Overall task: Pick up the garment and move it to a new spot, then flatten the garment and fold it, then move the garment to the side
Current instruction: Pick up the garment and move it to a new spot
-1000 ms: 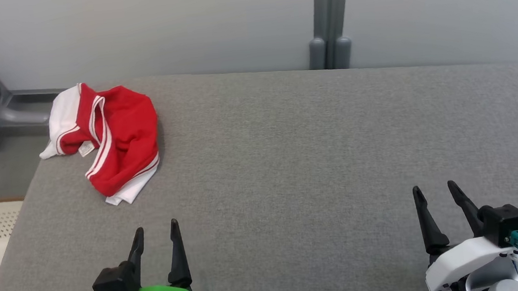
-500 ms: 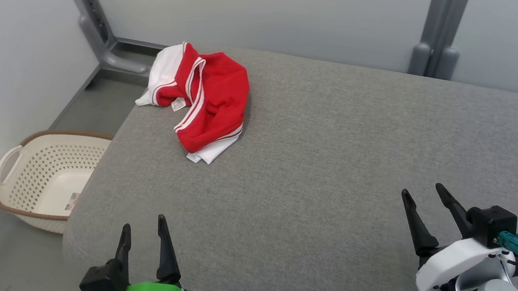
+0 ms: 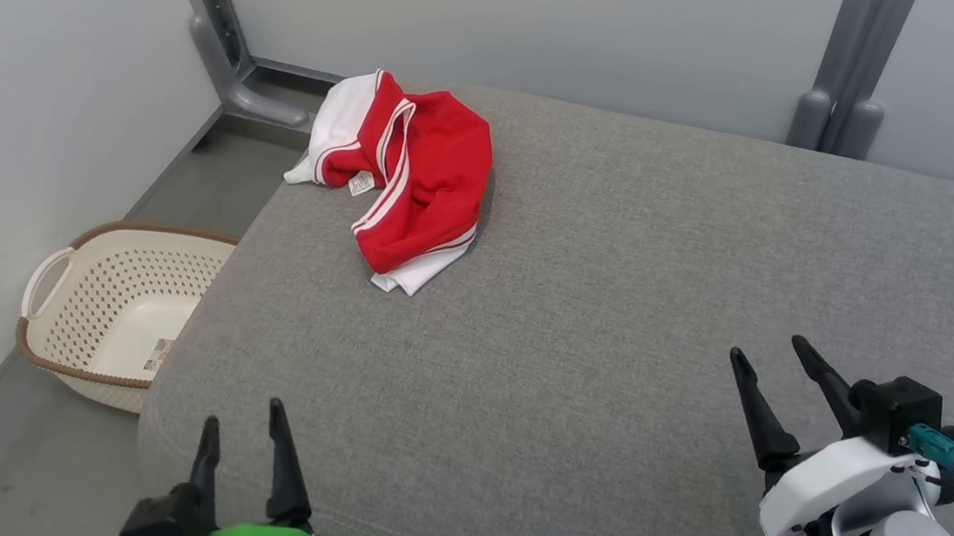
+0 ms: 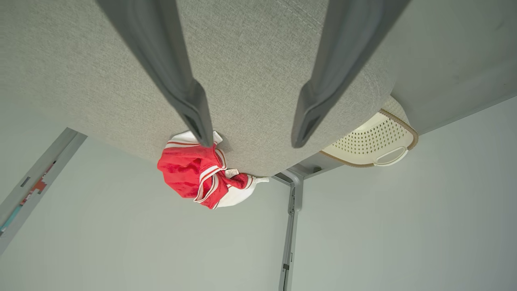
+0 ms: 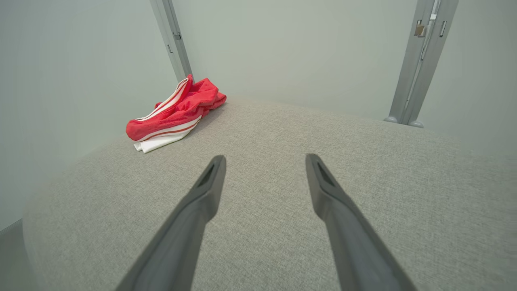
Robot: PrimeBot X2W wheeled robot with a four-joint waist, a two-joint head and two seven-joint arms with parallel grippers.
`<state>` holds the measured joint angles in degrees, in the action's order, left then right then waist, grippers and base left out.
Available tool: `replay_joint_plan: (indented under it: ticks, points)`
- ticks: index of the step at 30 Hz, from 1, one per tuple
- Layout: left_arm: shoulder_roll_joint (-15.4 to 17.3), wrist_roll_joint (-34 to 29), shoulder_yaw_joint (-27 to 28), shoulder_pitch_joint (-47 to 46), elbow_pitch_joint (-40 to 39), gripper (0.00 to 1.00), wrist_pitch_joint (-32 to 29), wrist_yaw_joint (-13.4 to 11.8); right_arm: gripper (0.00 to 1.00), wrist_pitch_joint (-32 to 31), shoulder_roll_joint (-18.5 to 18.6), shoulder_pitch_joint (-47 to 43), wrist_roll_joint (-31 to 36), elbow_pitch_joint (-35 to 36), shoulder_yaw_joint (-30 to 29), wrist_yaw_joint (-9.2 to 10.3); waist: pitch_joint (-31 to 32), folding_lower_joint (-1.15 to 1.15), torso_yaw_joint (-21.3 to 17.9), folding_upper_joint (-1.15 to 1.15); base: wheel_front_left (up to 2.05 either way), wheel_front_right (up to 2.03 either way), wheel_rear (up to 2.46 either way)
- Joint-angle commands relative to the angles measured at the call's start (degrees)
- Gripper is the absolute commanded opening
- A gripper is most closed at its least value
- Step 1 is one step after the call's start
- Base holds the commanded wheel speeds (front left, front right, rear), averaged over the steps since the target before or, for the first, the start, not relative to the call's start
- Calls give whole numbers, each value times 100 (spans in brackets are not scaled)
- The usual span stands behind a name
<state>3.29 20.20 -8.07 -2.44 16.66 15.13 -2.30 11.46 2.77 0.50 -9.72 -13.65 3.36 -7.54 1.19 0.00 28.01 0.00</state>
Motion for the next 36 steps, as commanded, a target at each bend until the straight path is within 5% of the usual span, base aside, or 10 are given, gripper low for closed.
replay_joint_plan:
  ticks: [1,9,15,25,36]
  points:
    - [140,10,93,-101,-67,100,1,37,100,28,22,-2,12,18,-19,10,-30,0,-91,0,0,0,0]
    - [1033,-110,422,-1335,-354,100,-320,244,100,-150,22,86,239,276,-30,11,-322,0,-507,0,0,0,0]
    - [1722,-341,340,-2817,-435,100,-1136,457,100,-314,21,464,681,712,-38,11,-870,0,-1006,0,0,0,0]
    - [1995,150,534,-4272,1159,100,-2228,596,100,-662,25,920,914,1343,123,10,-1956,0,-1776,0,0,0,0]
    - [1680,898,632,-4495,3109,100,-2996,838,100,-839,19,1004,1171,1841,-104,11,-2629,0,-2061,0,0,0,0]
